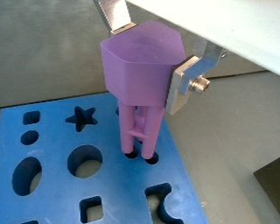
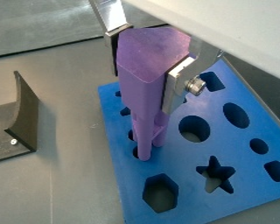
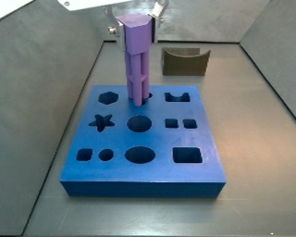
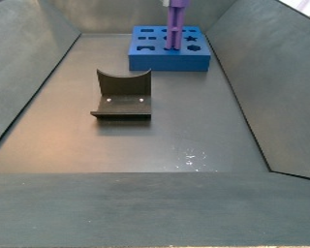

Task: Pick up the 3 prong object. Move up. Move to above the board. Insert the 3 prong object.
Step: Insert the 3 prong object.

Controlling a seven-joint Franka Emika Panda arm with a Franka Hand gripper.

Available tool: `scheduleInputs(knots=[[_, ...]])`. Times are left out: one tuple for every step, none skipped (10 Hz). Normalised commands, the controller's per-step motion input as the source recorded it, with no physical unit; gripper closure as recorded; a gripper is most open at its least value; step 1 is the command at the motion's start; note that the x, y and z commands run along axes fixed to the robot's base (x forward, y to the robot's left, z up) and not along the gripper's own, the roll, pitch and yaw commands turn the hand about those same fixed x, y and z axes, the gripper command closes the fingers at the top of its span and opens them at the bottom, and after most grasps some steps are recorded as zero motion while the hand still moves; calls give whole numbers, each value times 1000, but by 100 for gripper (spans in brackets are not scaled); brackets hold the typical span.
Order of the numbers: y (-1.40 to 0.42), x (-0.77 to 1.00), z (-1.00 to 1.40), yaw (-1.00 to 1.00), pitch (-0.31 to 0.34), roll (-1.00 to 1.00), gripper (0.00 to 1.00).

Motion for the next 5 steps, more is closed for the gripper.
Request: scheduleInputs(knots=[[71, 129, -214, 0, 0, 0, 100], [103, 123, -251, 0, 0, 0, 100], [103, 149, -251, 0, 0, 0, 100], [20, 134, -257, 0, 0, 0, 100], [0, 120, -289, 0, -27, 0, 100]])
